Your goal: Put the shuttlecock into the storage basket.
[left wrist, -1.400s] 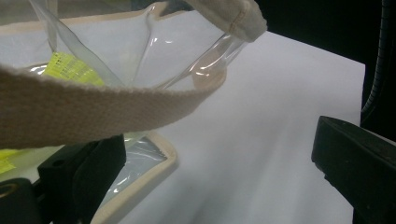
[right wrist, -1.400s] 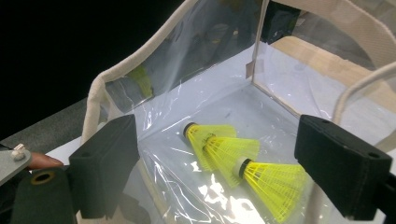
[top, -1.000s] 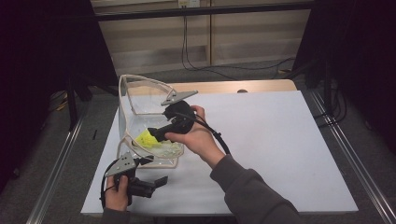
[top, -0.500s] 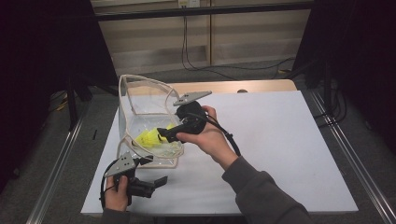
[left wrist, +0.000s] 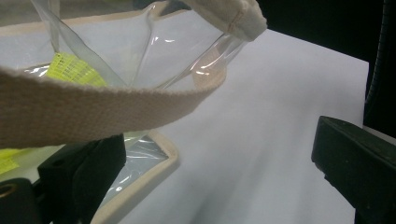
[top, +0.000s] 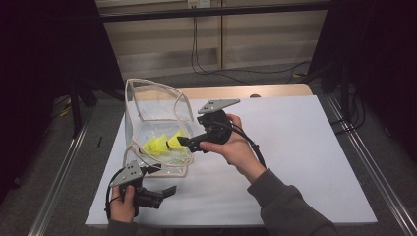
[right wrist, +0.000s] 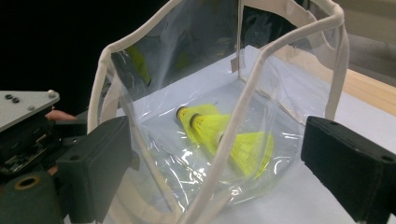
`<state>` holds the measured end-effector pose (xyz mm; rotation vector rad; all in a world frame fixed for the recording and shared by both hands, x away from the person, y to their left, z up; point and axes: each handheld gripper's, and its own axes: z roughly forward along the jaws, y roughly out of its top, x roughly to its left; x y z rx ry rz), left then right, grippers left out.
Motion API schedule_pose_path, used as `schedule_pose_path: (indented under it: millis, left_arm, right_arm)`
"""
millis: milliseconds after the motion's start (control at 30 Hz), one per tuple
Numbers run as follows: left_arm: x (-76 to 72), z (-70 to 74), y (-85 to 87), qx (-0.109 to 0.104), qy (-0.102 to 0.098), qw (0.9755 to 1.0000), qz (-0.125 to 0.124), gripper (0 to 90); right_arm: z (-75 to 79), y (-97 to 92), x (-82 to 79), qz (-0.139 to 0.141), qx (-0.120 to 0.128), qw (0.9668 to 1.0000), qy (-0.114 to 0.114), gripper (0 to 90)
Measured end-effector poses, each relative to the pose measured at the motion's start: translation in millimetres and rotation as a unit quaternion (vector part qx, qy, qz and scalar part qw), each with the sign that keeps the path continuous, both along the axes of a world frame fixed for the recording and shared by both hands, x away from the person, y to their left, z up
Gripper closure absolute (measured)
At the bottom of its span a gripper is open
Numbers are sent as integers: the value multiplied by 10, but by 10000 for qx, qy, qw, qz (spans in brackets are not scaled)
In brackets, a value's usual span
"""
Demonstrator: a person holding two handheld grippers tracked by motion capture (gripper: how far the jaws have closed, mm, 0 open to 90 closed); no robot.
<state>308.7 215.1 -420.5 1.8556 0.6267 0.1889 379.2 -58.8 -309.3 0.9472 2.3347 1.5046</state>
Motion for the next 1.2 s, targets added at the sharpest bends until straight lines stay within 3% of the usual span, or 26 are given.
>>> schedule_pose_path:
  millis: [500, 1200]
  left_arm:
    - [-1, 0, -3, 11, -10, 10000, 9, 31]
    - [-5, -3, -10, 22, -4, 10000, 30, 31]
  right_arm:
    - [-197, -355, -88, 39, 81, 10000, -43, 64]
    - [-463, -706, -170, -69, 277, 9996, -15, 52]
